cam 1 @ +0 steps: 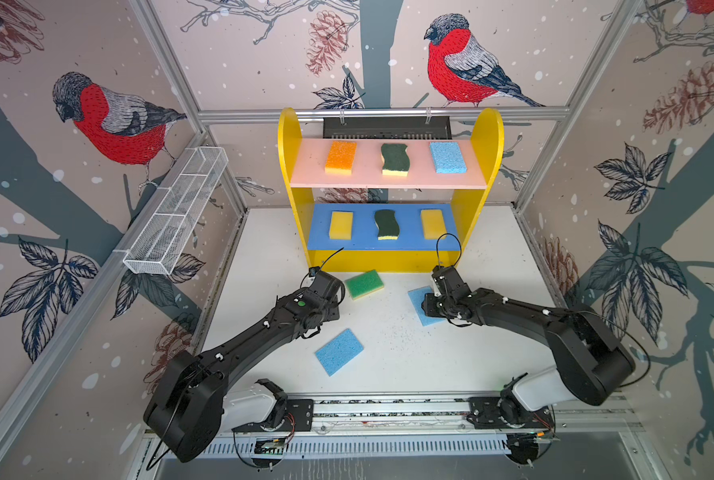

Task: Place and organize the cleaning sponges onto the shelf
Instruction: 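Reach the right gripper down over the blue sponge beside the green sponge, then move the open left gripper over the green-and-yellow sponge while the right gripper hovers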

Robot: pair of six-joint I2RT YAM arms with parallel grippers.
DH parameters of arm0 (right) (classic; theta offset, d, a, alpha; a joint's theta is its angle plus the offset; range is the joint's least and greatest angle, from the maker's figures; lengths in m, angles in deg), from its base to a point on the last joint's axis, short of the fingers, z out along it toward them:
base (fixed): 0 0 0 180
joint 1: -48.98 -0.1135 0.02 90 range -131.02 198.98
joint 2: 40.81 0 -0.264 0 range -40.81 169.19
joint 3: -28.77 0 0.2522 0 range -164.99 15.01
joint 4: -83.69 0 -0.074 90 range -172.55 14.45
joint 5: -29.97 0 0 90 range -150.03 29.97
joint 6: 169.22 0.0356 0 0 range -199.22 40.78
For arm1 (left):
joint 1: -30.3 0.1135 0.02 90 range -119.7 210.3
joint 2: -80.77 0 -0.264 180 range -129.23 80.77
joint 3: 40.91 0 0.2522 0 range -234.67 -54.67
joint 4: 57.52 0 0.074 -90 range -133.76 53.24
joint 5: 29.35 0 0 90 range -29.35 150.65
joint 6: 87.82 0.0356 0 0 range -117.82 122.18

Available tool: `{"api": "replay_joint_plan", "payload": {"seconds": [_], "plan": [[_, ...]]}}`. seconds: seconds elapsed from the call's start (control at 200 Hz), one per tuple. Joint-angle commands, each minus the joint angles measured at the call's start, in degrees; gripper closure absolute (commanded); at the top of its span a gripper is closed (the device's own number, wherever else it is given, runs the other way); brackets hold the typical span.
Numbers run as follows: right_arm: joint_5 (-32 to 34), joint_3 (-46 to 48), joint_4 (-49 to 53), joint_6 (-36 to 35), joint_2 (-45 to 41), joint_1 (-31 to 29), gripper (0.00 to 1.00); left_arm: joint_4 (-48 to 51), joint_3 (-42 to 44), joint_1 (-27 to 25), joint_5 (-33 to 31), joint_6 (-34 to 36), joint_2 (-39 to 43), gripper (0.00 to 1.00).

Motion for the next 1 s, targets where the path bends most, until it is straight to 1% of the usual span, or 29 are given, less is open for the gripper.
{"api": "replay_joint_plan", "payload": {"seconds": [0.0,0.12,0.215,0.33,0.445,0.495,0.585,0.72,0.875,0.99], "plan": [[0.18,-0.77,1.22,-0.29,-1.78,0.00,0.66,-0.97,0.74,0.06,1.16,-0.13,0.08,0.44],[0.02,-1.07,1.94,-0.28,-4.24,0.06,0.66,-2.24,1.37,0.07,1.41,0.16,-0.59,0.44],[0.06,-1.25,2.35,-0.16,-5.54,0.05,0.65,-5.62,2.20,0.11,1.86,0.98,-0.94,0.44],[0.07,-1.17,2.58,0.10,-6.76,0.08,0.65,-10.70,2.51,0.04,2.67,1.43,-1.80,0.48],[-0.11,-0.55,2.73,0.54,-8.25,0.03,0.65,-13.37,1.12,0.09,2.57,2.26,-3.94,0.50],[-0.11,-0.33,2.88,0.65,-8.79,-0.02,0.65,-14.58,0.64,0.04,2.16,3.10,-5.07,0.49],[-0.08,-0.08,3.34,0.75,-9.88,-0.01,0.64,-16.54,-0.13,0.04,0.56,4.32,-7.31,0.44],[0.24,0.42,3.67,1.01,-11.30,-0.02,0.63,-19.25,-1.68,0.11,-1.78,6.10,-10.82,0.45],[0.33,0.72,4.23,1.37,-12.41,-0.02,0.63,-24.21,-2.88,0.11,-0.60,7.22,-14.12,0.45],[1.00,0.95,4.88,1.36,-12.60,-0.04,0.63,-25.64,-4.36,0.09,-0.05,7.07,-17.07,0.45]]}}
